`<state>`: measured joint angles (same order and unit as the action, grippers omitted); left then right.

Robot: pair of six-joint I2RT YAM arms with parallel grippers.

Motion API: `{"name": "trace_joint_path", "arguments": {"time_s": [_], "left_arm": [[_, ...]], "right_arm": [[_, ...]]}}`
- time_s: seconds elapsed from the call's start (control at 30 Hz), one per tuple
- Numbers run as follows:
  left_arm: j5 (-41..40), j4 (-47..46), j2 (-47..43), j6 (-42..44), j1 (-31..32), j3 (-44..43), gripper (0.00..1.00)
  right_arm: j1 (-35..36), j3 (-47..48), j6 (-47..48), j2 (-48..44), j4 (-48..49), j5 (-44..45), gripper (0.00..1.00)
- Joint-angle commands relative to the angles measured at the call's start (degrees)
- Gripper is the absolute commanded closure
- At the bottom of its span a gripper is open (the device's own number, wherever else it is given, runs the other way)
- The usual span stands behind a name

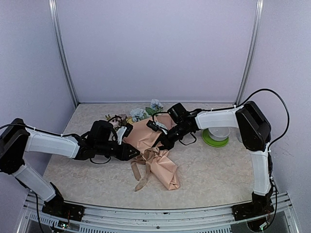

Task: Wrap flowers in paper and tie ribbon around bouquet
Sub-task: Tie the half-tied ribbon around the folded bouquet.

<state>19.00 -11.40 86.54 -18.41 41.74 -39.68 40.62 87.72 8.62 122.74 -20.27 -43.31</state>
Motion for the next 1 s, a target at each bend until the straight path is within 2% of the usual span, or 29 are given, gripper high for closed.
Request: {"name": "trace_joint_path", "arguments": {"time_s": [0.0, 0.13, 0.27, 0.43, 0.57, 0.67, 0.77, 0.97], "left_arm": [[-0.7, -3.8, 0.7, -6.8, -2.8, 3.1, 0.66], [-1.0, -3.2, 3.3, -2.3, -2.4, 2.4, 0.61], [0.5, -2.3, 6.0, -0.3, -3.2, 0.7, 0.63], [0.9, -3.7, 8.1, -0.4, -2.8, 0.0, 0.69], [0.7, -7.0, 8.4, -0.8, -1.9, -0.1, 0.79], [0.4, -8.6, 8.4, -1.6, -1.5, 0.2, 0.88], [0.3, -9.4, 7.9, -2.1, -1.4, 1.1, 1.0], [-3.3, -7.4, 5.4, -2.4, -1.2, 4.3, 1.0]], "right_arm": [[-0.1, -0.5, -1.1, -2.3, 1.1, 0.0, 1.0], [0.1, -1.3, -1.2, -2.7, 1.2, 0.1, 1.0], [0.1, -1.8, -1.2, -3.0, 1.3, 0.1, 1.0], [0.1, -2.2, -1.4, -3.2, 1.5, 0.0, 1.0], [0.1, -1.7, -1.1, -3.1, 0.7, 0.6, 1.0], [0.1, -1.0, -1.0, -3.1, -0.6, 1.9, 1.0], [0.1, -1.5, -1.1, -3.8, -0.6, 2.9, 1.0], [0.1, -2.5, -1.8, -6.2, -1.7, 10.4, 1.0]]}}
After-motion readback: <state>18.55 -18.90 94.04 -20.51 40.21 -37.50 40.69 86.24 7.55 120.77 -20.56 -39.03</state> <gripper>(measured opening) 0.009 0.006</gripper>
